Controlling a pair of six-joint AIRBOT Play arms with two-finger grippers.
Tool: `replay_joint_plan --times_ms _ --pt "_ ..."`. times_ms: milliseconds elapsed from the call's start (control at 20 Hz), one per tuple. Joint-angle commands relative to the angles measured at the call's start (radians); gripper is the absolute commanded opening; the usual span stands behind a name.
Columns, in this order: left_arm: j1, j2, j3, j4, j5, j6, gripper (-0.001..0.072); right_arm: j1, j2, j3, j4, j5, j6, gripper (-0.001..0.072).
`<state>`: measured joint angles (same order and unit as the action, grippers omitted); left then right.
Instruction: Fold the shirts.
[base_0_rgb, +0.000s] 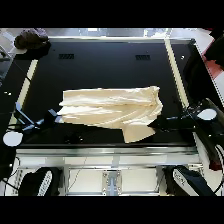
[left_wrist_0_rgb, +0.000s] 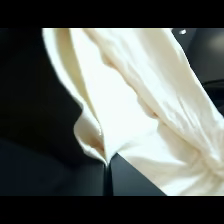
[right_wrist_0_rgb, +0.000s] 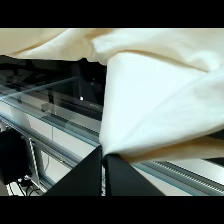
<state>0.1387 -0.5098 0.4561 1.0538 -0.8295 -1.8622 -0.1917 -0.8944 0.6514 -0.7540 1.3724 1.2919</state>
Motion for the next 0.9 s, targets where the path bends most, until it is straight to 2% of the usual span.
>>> replay_joint_plan --times_ms 0,200,400,550,850 --pt "0.002 0.0 0.147 0.3 -0.126 0.046 0.0008 -0.001 0.017 0.128 -0.126 0.046 0.053 0.0014" --pt "-0.016 -0.224 0.348 0.35 -0.141 0.19 0.0008 0.016 -0.042 0.242 -0.137 -0.091 0.052 0.0014" --pt "-0.021 -0.494 0.489 0.433 -0.146 0.224 0.0008 0.069 -0.224 0.399 -0.139 -0.187 0.023 0.0013" --pt "-0.047 -0.624 0.558 0.44 -0.148 0.282 0.0008 0.107 -0.405 0.544 -0.145 -0.237 0.005 0.0013" --pt "-0.14 -0.812 0.597 0.729 -0.148 0.228 0.0008 0.144 -0.74 0.785 -0.162 -0.3 0.009 0.0013"
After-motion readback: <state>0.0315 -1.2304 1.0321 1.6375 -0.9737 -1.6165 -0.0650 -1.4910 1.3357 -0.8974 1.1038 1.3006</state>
